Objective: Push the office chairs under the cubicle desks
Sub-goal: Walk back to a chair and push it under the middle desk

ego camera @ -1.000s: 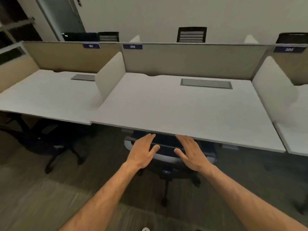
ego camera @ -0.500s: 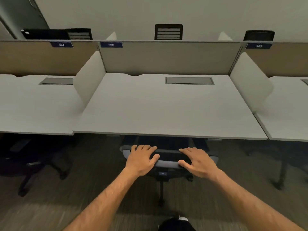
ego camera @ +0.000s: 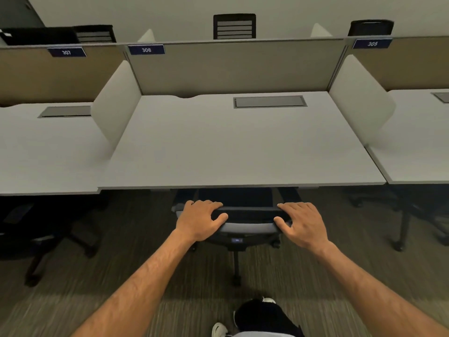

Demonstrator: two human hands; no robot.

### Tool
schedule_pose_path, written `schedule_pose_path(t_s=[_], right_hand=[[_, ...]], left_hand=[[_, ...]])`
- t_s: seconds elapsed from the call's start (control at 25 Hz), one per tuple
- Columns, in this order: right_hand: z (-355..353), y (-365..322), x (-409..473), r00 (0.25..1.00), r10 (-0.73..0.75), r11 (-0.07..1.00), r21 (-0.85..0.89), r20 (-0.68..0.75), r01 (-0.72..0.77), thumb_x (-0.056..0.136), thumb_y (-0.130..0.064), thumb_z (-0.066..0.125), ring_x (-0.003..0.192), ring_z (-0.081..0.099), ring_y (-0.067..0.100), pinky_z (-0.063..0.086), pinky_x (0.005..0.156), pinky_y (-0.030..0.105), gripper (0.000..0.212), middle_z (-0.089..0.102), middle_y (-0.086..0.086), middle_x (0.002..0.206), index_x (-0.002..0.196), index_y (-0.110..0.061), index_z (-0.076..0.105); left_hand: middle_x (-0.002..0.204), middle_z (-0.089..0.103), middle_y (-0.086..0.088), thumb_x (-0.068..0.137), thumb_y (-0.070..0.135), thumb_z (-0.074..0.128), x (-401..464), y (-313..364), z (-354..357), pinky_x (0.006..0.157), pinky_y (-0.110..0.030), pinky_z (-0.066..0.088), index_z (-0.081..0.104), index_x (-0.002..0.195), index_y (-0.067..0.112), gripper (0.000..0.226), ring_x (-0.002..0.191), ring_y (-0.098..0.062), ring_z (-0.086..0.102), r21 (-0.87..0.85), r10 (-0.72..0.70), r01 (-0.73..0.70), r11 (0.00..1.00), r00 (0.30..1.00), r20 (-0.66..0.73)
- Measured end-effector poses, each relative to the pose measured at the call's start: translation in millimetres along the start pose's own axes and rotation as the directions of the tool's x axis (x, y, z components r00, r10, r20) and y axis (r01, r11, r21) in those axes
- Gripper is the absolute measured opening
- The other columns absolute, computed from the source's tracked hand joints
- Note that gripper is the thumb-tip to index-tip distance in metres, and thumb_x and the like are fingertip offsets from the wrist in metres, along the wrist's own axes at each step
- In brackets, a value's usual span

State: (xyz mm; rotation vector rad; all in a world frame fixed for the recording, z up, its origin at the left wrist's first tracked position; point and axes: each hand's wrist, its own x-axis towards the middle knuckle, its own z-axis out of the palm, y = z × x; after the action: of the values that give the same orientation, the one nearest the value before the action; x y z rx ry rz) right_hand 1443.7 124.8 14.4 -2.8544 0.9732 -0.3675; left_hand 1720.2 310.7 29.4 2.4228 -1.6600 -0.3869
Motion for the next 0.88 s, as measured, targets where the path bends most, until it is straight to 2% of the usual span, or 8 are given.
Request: schedule_pose_path(t_s=[0.4,0.88], right_hand=[[7,9,25,0.999,0.037,0.999,-0.002,-0.019,-0.037,0.093,-0.06,0.042,0.105,0.067,0.017,0.049,0.095,0.042,0.057,0.075,-0.004,0.113,0.121,-0.021,0.072],[12,25,76,0.997,0.067,0.998,-0.002,0.029,-0.067,0.093,-0.062,0.038,0.104,0.066,0.018,0.048,0.097,0.043,0.059,0.074,-0.004,0.113,0.124,-0.022,0.069]], left_hand=[[0.126,0.07,0.008,0.095,0.064,0.036,18,-3,-6,0.103,-0.038,0.047,0.064,0.135,0.026,0.062,0.114,-0.012,0.064,-0.012,0.048,-0.05,0.999,0.989,-0.137],[0.119,0.073,0.006,0.094,0.062,0.04,71,-13,-14,0.097,-0.035,0.048,0.068,0.128,0.025,0.057,0.106,-0.014,0.067,-0.017,0.062,-0.066,0.998,0.982,-0.177]])
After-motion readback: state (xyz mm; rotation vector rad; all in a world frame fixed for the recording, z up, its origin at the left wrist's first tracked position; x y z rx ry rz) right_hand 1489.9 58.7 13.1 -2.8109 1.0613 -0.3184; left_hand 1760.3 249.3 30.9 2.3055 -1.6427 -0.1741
